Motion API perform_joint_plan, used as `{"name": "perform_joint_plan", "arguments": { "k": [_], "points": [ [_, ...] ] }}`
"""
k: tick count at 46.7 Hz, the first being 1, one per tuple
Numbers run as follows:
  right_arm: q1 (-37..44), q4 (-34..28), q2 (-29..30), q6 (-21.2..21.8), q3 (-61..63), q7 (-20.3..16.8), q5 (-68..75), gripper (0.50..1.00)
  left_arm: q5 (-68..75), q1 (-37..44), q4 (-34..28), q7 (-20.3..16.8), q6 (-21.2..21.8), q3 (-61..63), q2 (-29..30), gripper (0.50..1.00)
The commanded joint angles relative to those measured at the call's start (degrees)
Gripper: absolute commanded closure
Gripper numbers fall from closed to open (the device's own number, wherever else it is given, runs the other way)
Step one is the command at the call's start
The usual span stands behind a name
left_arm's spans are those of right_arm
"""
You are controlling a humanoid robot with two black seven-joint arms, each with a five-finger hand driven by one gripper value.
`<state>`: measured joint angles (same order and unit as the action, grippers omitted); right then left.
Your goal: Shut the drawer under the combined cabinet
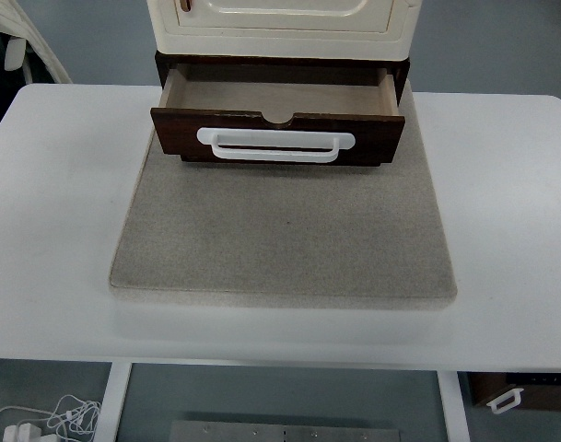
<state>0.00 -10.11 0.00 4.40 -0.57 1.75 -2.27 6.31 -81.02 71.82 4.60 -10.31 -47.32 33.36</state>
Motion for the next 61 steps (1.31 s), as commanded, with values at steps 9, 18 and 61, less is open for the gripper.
{"name": "perform_joint_plan", "arguments": {
  "k": [9, 18, 61],
  "points": [
    [0.0, 0.0, 0.0, 0.0, 0.0, 0.0, 0.0, 0.548, -0.1, -5.4, 7.2, -0.5, 0.6, 13.6, 1.3, 0.500],
    [0.0, 0.0, 0.0, -0.1, 0.0, 0.0, 0.0, 0.548, 0.0, -6.7, 12.1, -1.3, 0.5, 22.9, 1.3, 0.500],
    [0.0, 0.0, 0.0, 0.0, 0.0, 0.0, 0.0, 0.548, 13.6, -14.3, 23.5, -0.7, -2.2, 60.2, -3.1, 0.500]
  ]
}}
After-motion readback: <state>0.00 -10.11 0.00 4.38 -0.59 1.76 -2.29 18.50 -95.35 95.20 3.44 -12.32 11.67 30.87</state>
